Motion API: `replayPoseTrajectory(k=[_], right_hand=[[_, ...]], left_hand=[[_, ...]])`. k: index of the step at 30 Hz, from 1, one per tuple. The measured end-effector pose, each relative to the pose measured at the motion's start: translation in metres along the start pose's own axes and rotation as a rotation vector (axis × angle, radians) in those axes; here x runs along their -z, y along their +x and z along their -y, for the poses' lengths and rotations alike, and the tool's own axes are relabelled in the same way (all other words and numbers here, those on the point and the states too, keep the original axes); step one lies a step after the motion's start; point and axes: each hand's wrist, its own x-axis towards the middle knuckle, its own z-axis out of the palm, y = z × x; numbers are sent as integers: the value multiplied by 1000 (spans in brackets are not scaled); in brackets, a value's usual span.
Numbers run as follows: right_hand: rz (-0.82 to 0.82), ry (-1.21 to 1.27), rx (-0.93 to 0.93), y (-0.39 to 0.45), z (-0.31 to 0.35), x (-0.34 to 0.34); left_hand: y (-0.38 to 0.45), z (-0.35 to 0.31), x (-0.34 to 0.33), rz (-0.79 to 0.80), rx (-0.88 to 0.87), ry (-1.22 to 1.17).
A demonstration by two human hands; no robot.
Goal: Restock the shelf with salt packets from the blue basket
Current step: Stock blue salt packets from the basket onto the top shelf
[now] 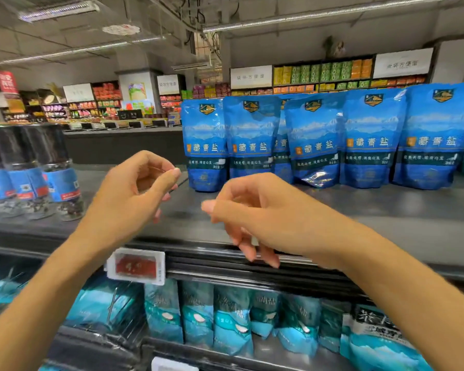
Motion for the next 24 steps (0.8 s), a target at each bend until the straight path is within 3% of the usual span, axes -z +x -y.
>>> replayPoseTrajectory(k=[4, 8, 14, 24], right_hand=[[54, 214, 81, -33, -7, -43], [49, 477, 10, -52, -42, -91], [-83, 599, -242, -96, -129, -179], [118, 487, -666, -230, -234, -266]], left_hand=[[-64, -5, 16, -105, -38, -173], [-138, 15, 24, -181, 103, -214], [-268, 58, 27, -382, 508, -166], [-489, 79, -28, -608, 1080, -119]])
